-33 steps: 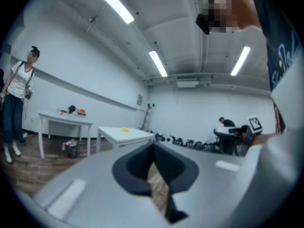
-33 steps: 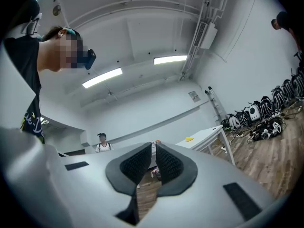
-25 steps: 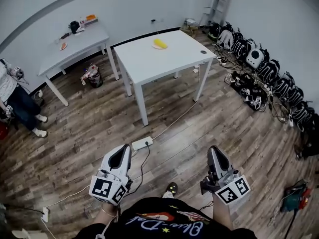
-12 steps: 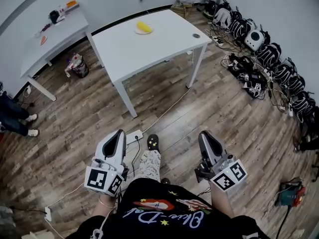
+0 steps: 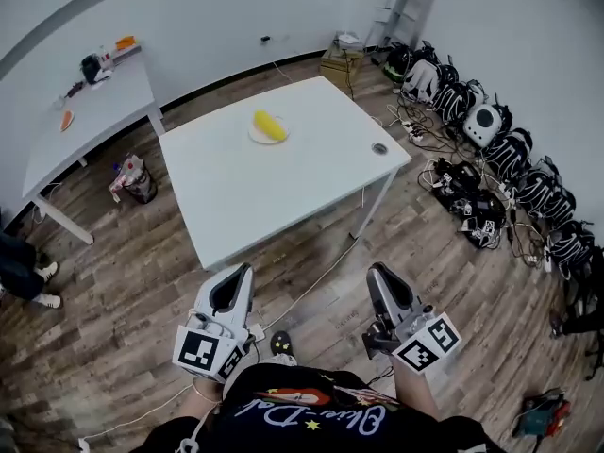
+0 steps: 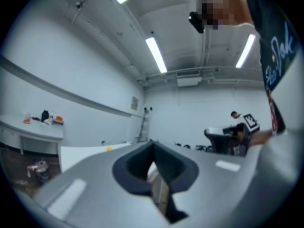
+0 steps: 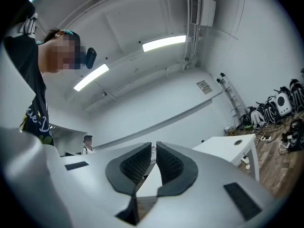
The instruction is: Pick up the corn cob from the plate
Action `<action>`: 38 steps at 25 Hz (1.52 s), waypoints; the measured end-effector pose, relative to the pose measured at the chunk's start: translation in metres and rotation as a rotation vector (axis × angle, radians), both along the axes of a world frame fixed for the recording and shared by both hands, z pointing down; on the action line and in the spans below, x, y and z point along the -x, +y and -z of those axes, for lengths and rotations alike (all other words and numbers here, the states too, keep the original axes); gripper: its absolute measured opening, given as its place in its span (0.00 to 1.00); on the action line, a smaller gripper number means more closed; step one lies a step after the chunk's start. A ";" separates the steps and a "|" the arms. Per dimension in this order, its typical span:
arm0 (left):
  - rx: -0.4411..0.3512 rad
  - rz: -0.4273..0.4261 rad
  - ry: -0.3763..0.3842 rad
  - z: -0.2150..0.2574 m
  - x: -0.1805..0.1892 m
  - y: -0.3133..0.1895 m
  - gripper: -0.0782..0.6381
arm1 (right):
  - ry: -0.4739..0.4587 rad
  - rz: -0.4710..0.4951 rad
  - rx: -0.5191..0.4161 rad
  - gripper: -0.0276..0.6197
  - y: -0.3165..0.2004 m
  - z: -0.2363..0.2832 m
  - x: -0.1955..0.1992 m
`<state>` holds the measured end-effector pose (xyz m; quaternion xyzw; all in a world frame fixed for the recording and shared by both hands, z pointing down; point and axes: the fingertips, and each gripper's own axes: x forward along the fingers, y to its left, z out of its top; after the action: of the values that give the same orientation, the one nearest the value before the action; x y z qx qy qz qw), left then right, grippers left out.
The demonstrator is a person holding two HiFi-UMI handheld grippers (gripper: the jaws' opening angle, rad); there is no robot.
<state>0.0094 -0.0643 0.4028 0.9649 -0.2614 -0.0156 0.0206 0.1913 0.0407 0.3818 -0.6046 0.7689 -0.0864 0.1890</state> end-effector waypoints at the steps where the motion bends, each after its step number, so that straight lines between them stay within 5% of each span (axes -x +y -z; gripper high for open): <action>1: 0.000 0.000 0.000 0.000 -0.008 -0.018 0.10 | 0.003 0.010 0.000 0.07 -0.024 0.000 -0.007; 11: 0.025 0.156 -0.027 -0.015 -0.101 -0.180 0.10 | 0.064 0.122 0.085 0.07 -0.230 -0.026 -0.114; 19: 0.007 0.363 -0.016 0.014 -0.165 -0.290 0.10 | 0.223 0.379 0.109 0.08 -0.409 -0.014 -0.178; 22: 0.000 0.408 -0.028 0.011 -0.176 -0.304 0.10 | 0.297 0.488 0.115 0.12 -0.465 -0.023 -0.171; 27: 0.047 0.464 -0.032 -0.002 -0.161 -0.319 0.10 | 0.360 0.632 0.334 0.38 -0.550 -0.083 -0.119; 33: 0.052 0.517 -0.025 0.001 -0.121 -0.341 0.10 | 0.498 0.605 0.620 0.47 -0.627 -0.158 -0.083; 38: 0.071 0.563 -0.007 0.001 -0.095 -0.352 0.10 | 0.565 0.579 0.754 0.48 -0.661 -0.193 -0.065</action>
<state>0.1039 -0.4158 0.4018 0.8531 -0.5195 -0.0084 0.0483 0.2561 -0.6202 0.5746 -0.3940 0.8403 -0.2384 -0.2859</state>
